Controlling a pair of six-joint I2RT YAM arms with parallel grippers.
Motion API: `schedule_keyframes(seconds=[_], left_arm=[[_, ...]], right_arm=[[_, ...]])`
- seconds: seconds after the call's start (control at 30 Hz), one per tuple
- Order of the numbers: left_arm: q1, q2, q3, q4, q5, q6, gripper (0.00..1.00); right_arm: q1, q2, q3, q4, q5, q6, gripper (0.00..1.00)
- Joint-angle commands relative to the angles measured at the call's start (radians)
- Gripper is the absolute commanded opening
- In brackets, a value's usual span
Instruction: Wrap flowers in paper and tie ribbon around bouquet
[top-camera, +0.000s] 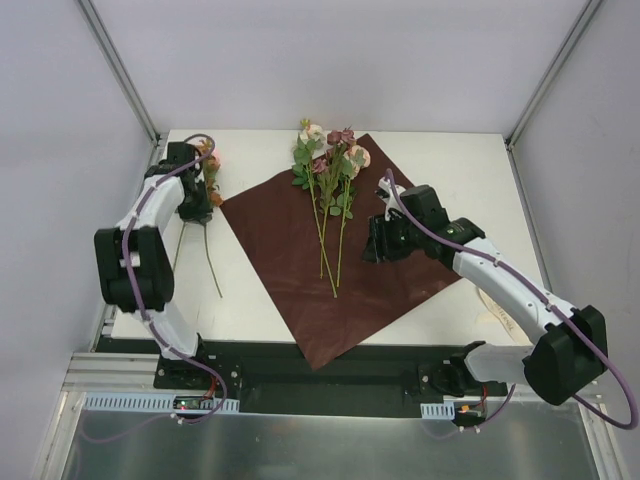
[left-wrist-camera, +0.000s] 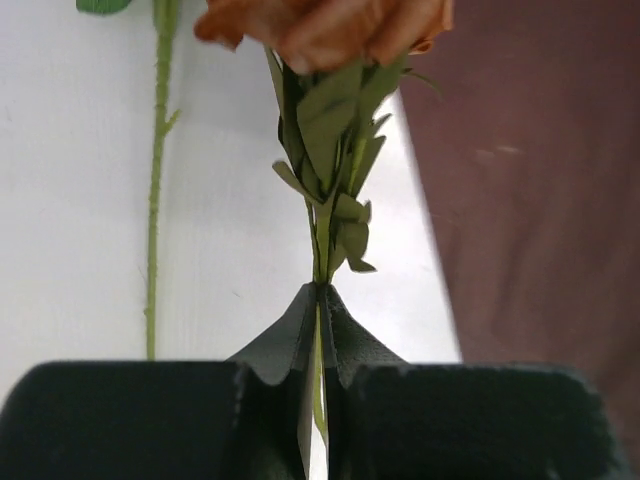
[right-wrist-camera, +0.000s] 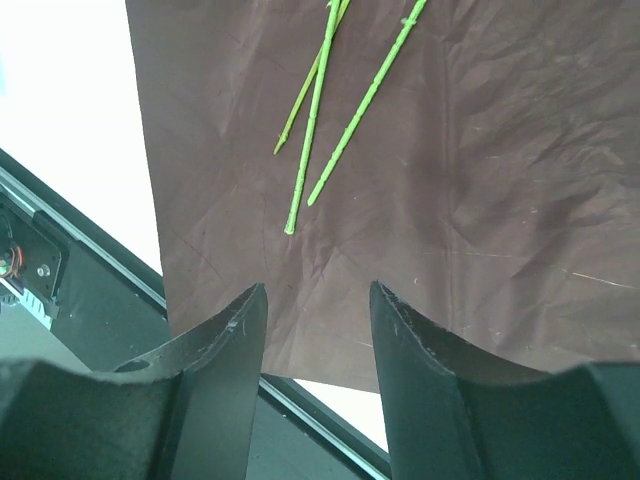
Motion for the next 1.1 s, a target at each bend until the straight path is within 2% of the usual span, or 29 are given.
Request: schedule_keyframes(seconds=[0.0,0.07,0.23,0.3,0.43,0.47,0.5,0.57,0.6,0.63,0.77,0.83,0.87,0.9,0.97,1.07], left_arm=[[-0.125,-0.291,0.013,-0.015,0.073,-0.077,0.0],[-0.186,-0.323,0.04,-0.012,0.142,-0.092,0.0],[-0.268,-0.29,0.129,-0.009,0.308,-0.191,0.0],[-0.355,-0.239,0.19,-0.004,0.312,-0.194,0.0],[-0.389,-0.17,0.214,-0.005,0.254,-0.246,0.0],[-0.387,-0.155,0.194,-0.007,0.219,-0.253,0.16],[-0.387,-0.145,0.183,-0.008,0.178,-0.276,0.27],[-0.39,-0.099,0.169,-0.007,0.186,-0.301,0.45],[-0.397,-0.083,0.165,-0.008,0.194,-0.348,0.66],[-0.404,-0.047,0.163,-0.004,0.191,-0.373,0.71],[-0.49,0.025,0.154,0.057,0.203,-0.457,0.7],[-0.519,0.065,0.164,0.059,0.15,-0.5,0.67],[-0.528,0.073,0.16,0.056,0.119,-0.517,0.64],[-0.536,0.074,0.148,0.056,0.093,-0.586,0.56],[-0.538,0.065,0.094,0.057,0.052,-0.666,0.5],[-0.556,0.054,0.047,0.054,0.013,-0.766,0.52]], right_arm=[[-0.036,-0.054,-0.007,-0.02,-0.016,-0.017,0.48],[-0.048,-0.056,-0.007,-0.028,-0.016,-0.024,0.48],[-0.096,-0.073,-0.022,-0.045,-0.019,-0.033,0.49],[-0.114,-0.082,-0.03,-0.043,-0.019,-0.034,0.49],[-0.13,-0.09,-0.039,-0.052,-0.03,-0.031,0.49],[-0.13,-0.093,-0.042,-0.054,-0.031,-0.03,0.49],[-0.13,-0.099,-0.045,-0.054,-0.033,-0.03,0.49],[-0.13,-0.103,-0.044,-0.054,-0.036,-0.031,0.49],[-0.131,-0.102,-0.042,-0.057,-0.036,-0.033,0.49],[-0.131,-0.102,-0.041,-0.06,-0.034,-0.033,0.49],[-0.133,-0.105,-0.036,-0.061,-0.037,-0.033,0.49],[-0.133,-0.108,-0.038,-0.064,-0.036,-0.034,0.49],[-0.131,-0.111,-0.039,-0.071,-0.034,-0.034,0.49],[-0.131,-0.117,-0.039,-0.072,-0.034,-0.036,0.49],[-0.133,-0.128,-0.044,-0.075,-0.033,-0.037,0.49],[-0.136,-0.137,-0.052,-0.083,-0.027,-0.042,0.49]])
